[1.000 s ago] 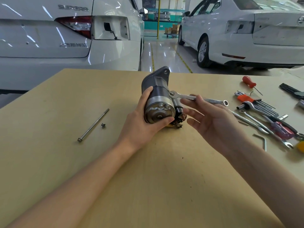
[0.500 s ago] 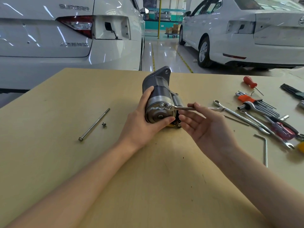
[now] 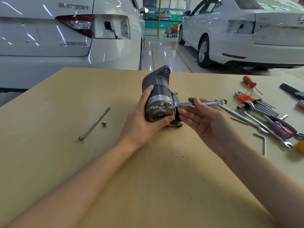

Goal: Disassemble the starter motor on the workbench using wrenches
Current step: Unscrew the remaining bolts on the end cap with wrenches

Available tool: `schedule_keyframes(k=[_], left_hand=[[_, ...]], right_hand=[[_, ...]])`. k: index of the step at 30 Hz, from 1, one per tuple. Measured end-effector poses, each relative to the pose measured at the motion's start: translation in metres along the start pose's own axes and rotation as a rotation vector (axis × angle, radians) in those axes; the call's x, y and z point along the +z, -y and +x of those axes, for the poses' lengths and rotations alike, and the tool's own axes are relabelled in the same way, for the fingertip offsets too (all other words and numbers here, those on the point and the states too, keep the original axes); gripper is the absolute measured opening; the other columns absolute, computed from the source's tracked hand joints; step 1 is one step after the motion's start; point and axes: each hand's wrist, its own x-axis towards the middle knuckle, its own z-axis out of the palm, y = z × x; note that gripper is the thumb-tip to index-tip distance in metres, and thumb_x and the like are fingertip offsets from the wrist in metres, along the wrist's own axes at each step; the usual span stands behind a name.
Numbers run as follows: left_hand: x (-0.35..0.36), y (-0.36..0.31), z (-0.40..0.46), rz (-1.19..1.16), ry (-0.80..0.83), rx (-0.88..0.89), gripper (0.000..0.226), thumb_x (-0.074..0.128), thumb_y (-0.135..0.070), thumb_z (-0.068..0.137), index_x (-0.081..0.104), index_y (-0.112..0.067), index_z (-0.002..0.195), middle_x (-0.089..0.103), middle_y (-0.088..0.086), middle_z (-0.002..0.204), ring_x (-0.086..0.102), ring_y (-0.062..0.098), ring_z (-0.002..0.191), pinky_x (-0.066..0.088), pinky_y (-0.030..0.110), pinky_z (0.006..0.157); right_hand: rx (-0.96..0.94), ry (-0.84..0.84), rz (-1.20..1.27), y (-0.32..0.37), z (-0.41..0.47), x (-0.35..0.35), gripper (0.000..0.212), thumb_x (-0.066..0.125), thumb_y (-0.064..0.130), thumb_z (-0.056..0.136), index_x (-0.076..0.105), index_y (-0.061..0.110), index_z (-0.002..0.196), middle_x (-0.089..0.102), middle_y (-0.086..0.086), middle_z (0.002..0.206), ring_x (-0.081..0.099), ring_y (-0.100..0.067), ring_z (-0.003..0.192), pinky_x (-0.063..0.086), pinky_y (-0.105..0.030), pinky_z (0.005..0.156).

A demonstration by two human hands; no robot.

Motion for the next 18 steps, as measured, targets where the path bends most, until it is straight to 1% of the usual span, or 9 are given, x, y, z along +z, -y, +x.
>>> schedule_keyframes(k=[2,6,10,14,16,18], left_hand=[[0.000,0.000,0.000,0.008,-0.002,-0.002,0.094,0.083,-0.046,0.065,0.031,-0.044,0.144,0.059,-0.027,0.105,0.057,-0.017,0.094,0.038,-0.003,0.077],[0.000,0.001,0.001,0.007,-0.001,-0.002,0.094,0.083,-0.044,0.066,0.031,-0.044,0.144,0.058,-0.031,0.103,0.058,-0.017,0.093,0.038,-0.003,0.076],[0.000,0.001,0.001,0.006,-0.001,-0.006,0.094,0.083,-0.045,0.067,0.030,-0.045,0.144,0.058,-0.030,0.104,0.058,-0.016,0.095,0.039,-0.002,0.077],[0.000,0.000,0.001,0.000,0.001,-0.010,0.094,0.083,-0.046,0.066,0.030,-0.046,0.144,0.059,-0.030,0.104,0.058,-0.016,0.094,0.040,-0.001,0.078],[0.000,0.001,0.000,-0.008,0.003,-0.015,0.094,0.083,-0.046,0.066,0.030,-0.047,0.144,0.059,-0.032,0.104,0.058,-0.016,0.094,0.040,-0.001,0.078],[0.001,0.001,0.000,-0.025,0.009,-0.024,0.093,0.083,-0.045,0.067,0.029,-0.049,0.143,0.060,-0.031,0.105,0.059,-0.015,0.094,0.040,-0.001,0.077]], right_hand=[[-0.037,0.023,-0.074,0.002,0.001,-0.002,0.014,0.063,0.019,0.080,0.071,0.009,0.085,0.072,-0.019,0.082,0.072,-0.024,0.073,0.057,-0.028,0.064],[-0.081,0.090,-0.138,0.006,0.002,-0.005,0.016,0.061,0.020,0.083,0.072,0.011,0.089,0.073,-0.017,0.081,0.073,-0.023,0.072,0.057,-0.028,0.063],[-0.102,0.125,-0.087,0.003,0.002,-0.003,0.016,0.059,0.018,0.084,0.074,0.014,0.085,0.074,-0.017,0.086,0.073,-0.024,0.078,0.058,-0.029,0.068],[-0.081,0.090,-0.065,0.003,-0.001,0.002,0.015,0.059,0.016,0.083,0.068,0.007,0.090,0.073,-0.019,0.085,0.073,-0.026,0.079,0.058,-0.030,0.067],[-0.102,0.044,-0.131,0.007,-0.002,0.007,0.017,0.059,0.015,0.083,0.063,0.003,0.094,0.073,-0.020,0.083,0.073,-0.027,0.075,0.058,-0.030,0.065],[-0.167,0.013,-0.322,0.017,-0.001,0.018,0.012,0.059,0.011,0.088,0.061,0.002,0.094,0.072,-0.018,0.077,0.072,-0.027,0.069,0.058,-0.029,0.062]])
